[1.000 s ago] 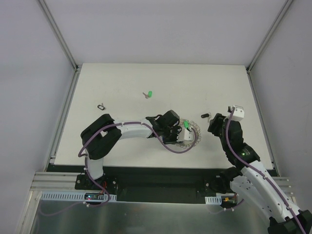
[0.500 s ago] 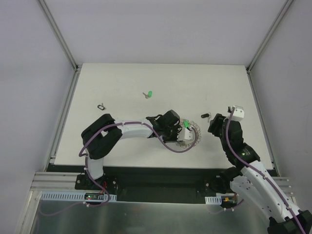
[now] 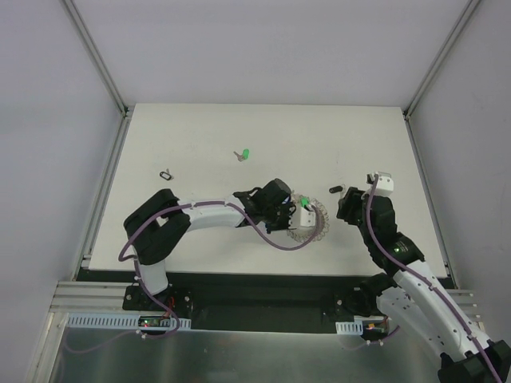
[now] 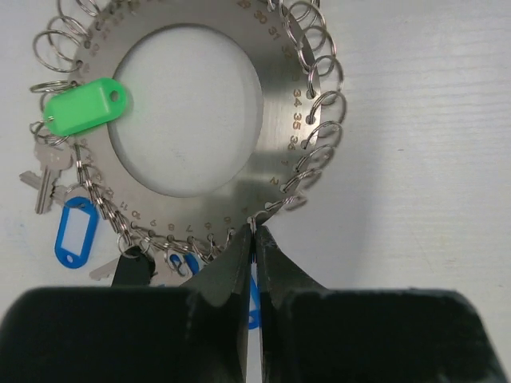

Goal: Put the keys on the keyring

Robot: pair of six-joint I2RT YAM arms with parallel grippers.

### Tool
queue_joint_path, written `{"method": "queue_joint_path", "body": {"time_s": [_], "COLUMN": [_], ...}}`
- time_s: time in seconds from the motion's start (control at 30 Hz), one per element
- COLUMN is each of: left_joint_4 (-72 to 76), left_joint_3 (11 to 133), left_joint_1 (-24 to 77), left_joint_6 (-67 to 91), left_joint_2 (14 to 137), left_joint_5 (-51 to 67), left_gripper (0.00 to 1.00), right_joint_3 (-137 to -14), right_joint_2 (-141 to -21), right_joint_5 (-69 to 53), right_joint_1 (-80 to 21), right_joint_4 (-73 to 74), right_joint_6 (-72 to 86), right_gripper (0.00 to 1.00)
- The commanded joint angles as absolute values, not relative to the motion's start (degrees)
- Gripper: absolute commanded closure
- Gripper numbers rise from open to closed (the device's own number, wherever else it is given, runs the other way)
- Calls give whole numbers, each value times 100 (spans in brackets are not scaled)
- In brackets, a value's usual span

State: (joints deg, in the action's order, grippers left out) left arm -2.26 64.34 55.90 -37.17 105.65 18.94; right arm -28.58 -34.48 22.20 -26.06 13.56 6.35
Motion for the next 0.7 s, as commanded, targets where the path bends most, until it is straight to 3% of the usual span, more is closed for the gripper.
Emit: {"method": "queue_joint_path", "body": {"time_s": [0.0, 0.47, 0.67], "left_joint_4": [473, 4349, 5228], "left_joint_3": [5960, 3438, 3033], "left_joint_1": [5555, 4922, 4834], "left_joint_6": [-3358, -1284, -862], "left_joint_2": [9608, 7076, 6671], "left_joint_5": [1934, 2127, 1846], "left_gripper": [100, 100, 100], "right_joint_3": [-3146, -3831, -4289], "right_joint_2": [-3585, -4691, -5203], "right_joint_5": [1522, -1852, -1784], "right_joint_1": [-2566, -2707, -3365], "right_joint_4": [1292, 590, 177], "right_joint_6": [431, -281, -632], "right_gripper": [42, 41, 38]}}
